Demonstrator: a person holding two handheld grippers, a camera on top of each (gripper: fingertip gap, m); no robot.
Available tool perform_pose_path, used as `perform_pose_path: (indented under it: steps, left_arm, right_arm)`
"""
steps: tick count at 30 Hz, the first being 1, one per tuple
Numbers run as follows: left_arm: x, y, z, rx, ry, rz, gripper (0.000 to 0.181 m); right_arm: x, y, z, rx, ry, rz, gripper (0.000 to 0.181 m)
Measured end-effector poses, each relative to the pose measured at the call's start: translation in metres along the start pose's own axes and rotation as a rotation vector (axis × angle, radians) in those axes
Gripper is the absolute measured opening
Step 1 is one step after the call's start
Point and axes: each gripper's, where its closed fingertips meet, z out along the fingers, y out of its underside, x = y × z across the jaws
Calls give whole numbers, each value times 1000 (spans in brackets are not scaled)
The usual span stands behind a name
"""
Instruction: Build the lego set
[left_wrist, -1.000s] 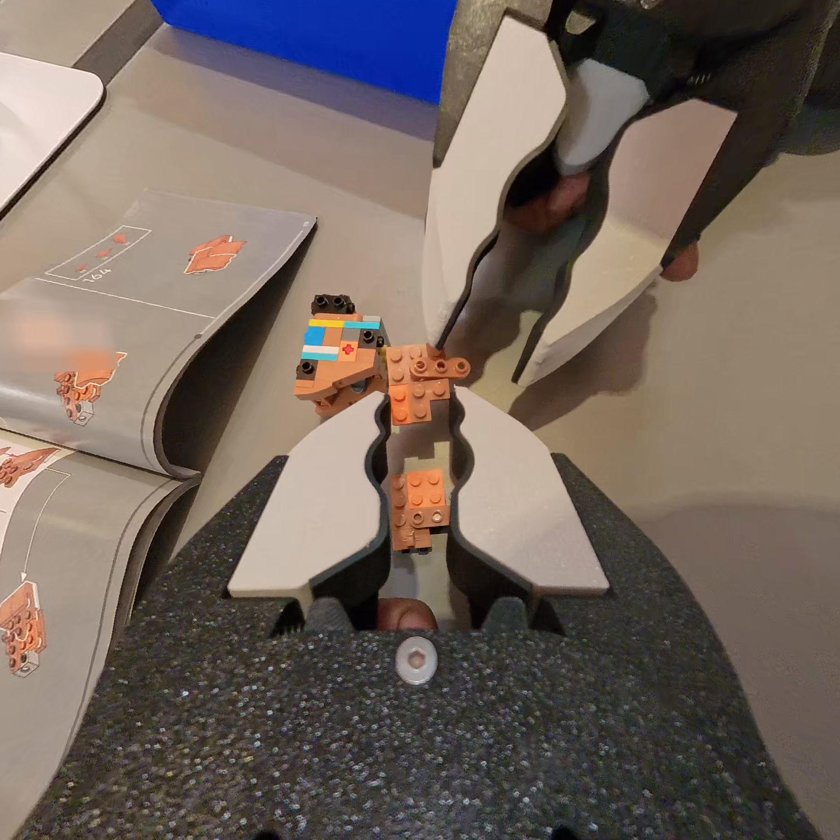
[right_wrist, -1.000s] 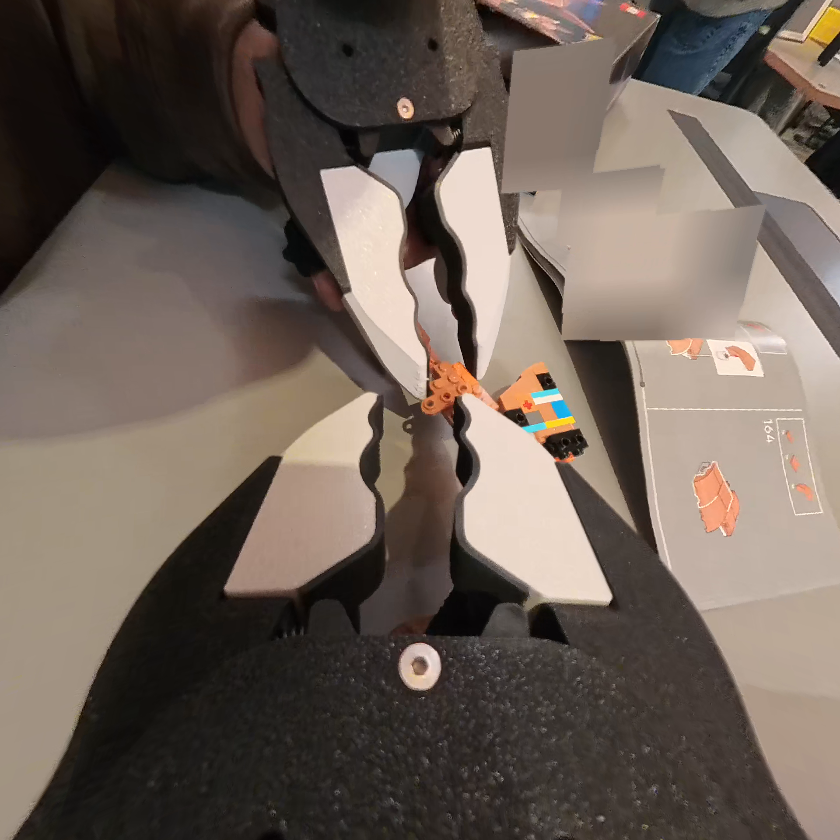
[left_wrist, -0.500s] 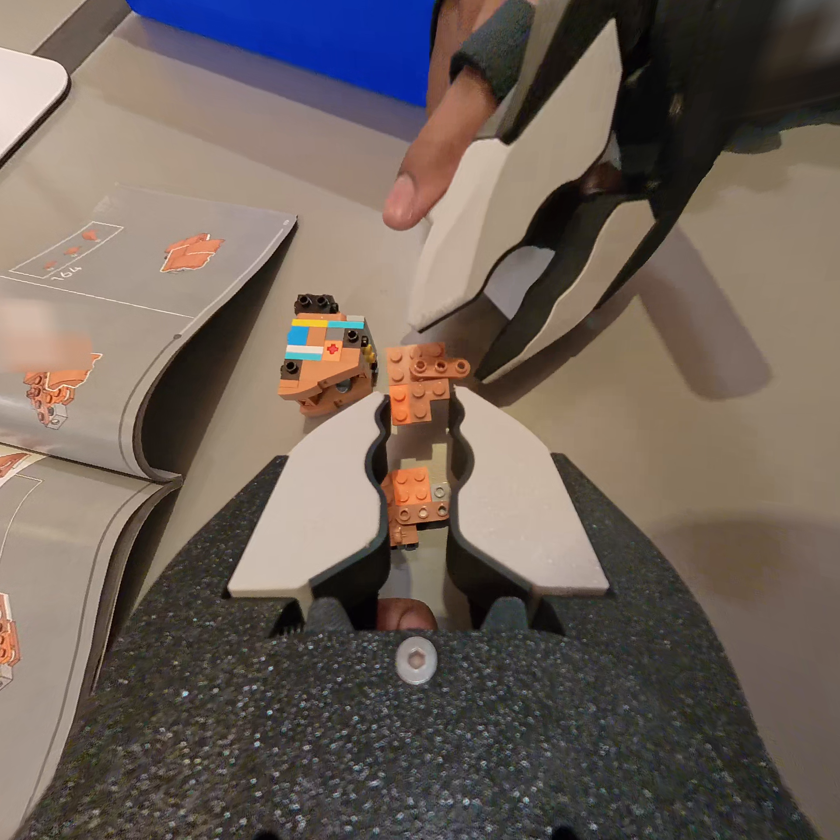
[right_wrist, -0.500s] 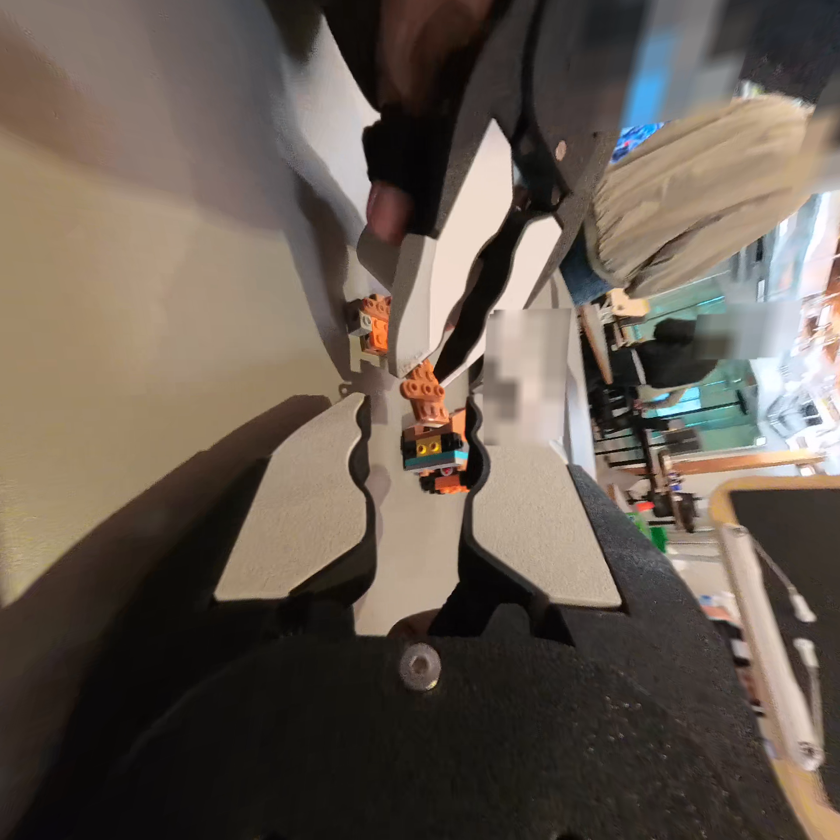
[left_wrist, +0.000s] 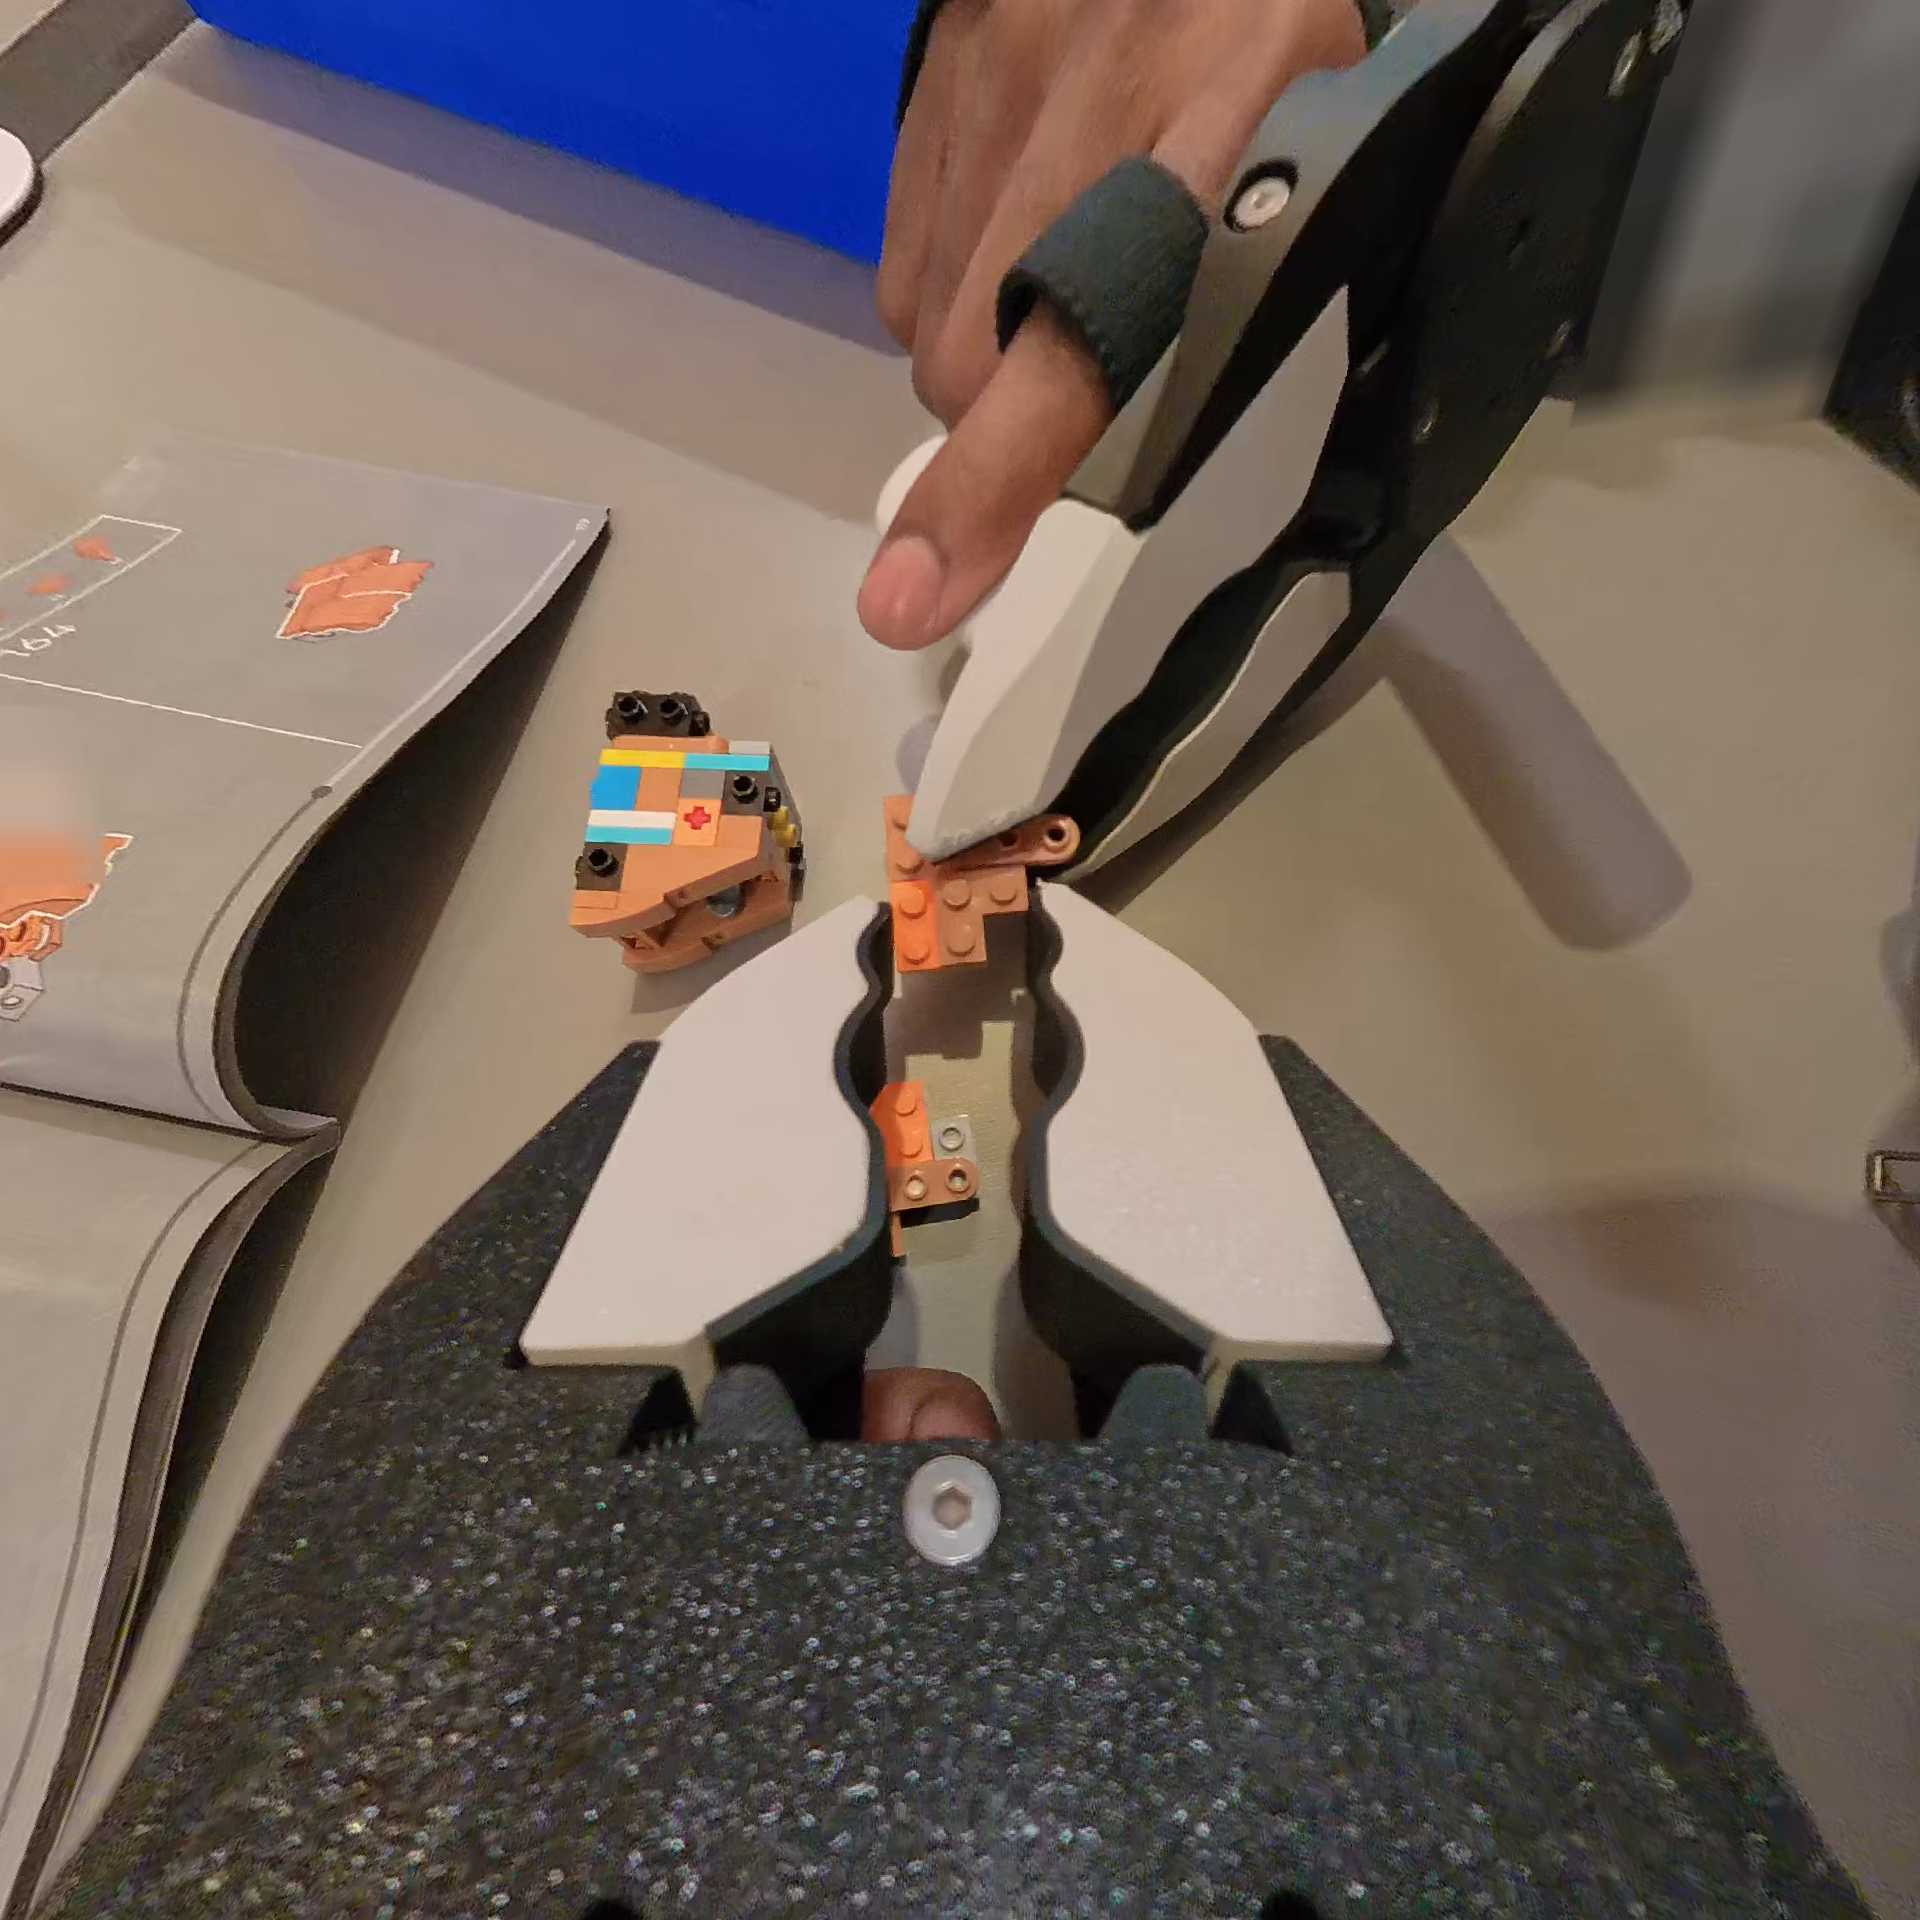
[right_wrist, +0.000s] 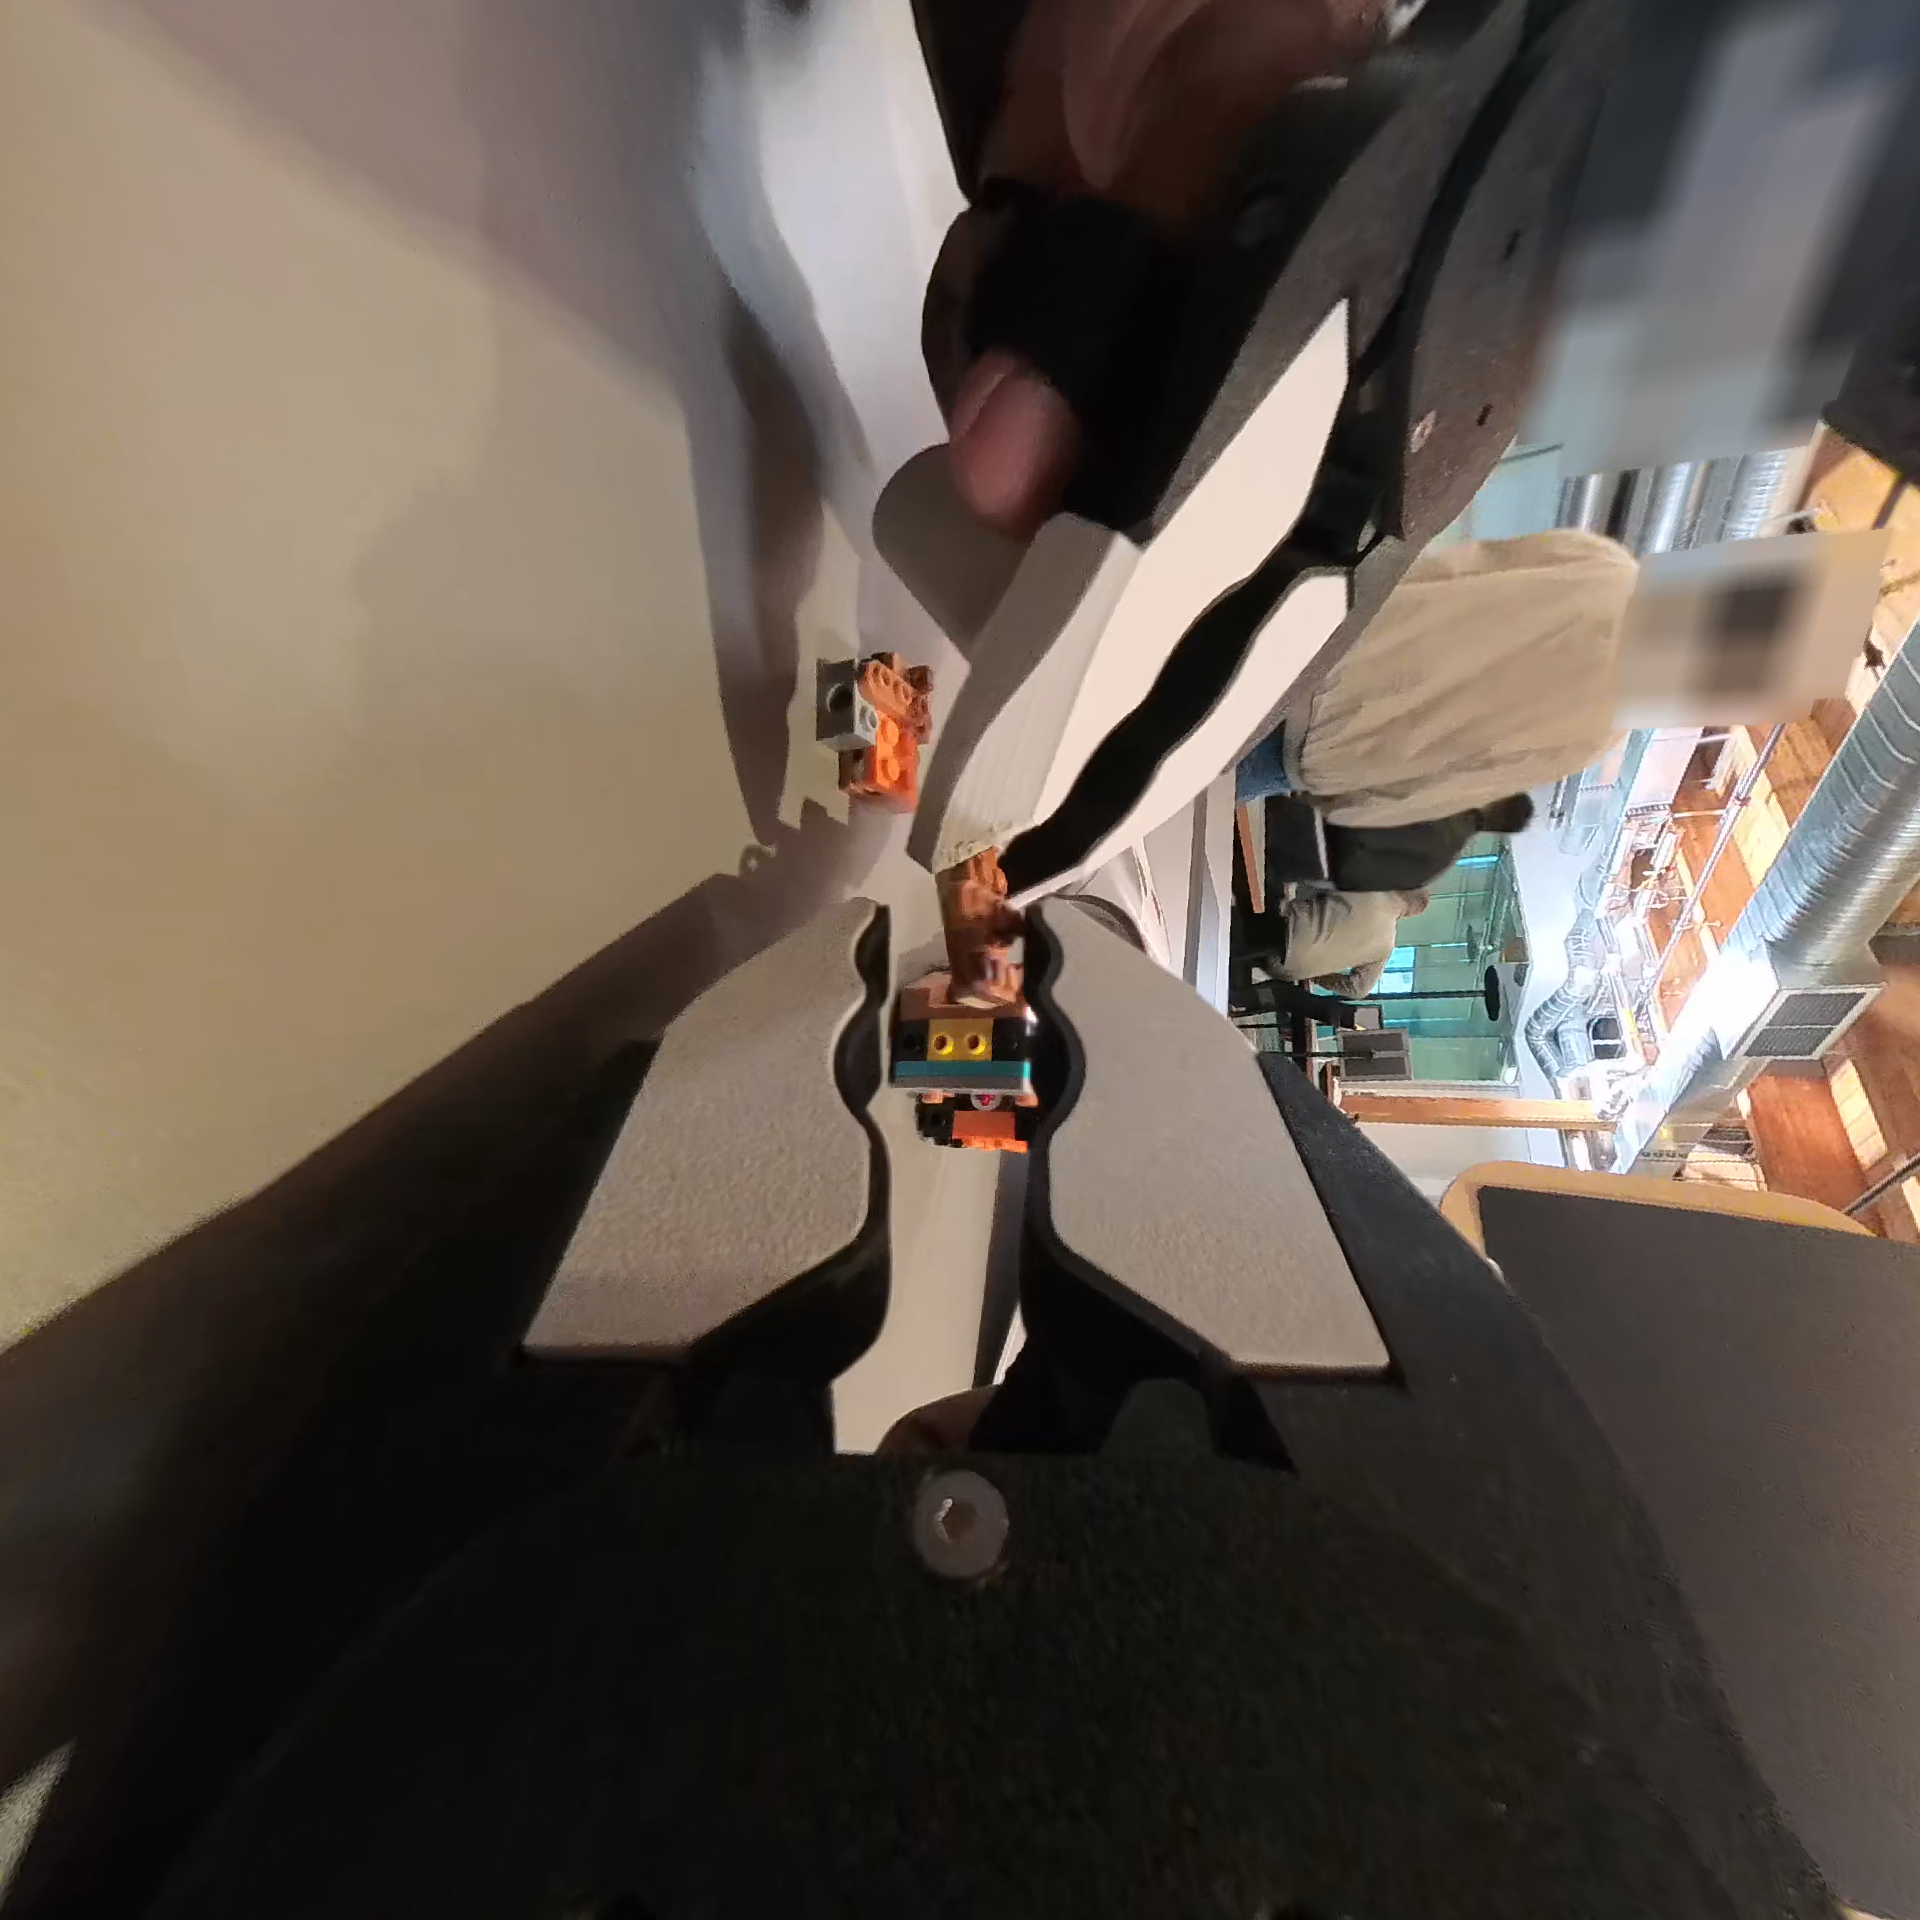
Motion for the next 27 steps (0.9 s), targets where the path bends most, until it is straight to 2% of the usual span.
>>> perform_pose_path:
  steps: [5,14,27]
  left_arm:
    - [3,-2,0,13,28,-17,24]
    - [3,-4,-1,41,70,-75,24]
    - [9,-9,-5,88,176,-156,24]
  right_arm:
    - [2,2,1,-13,22,-20,14]
    - [5,1,0,-11,39,-17,13]
    - [8,-4,-5,18,-12,50,11]
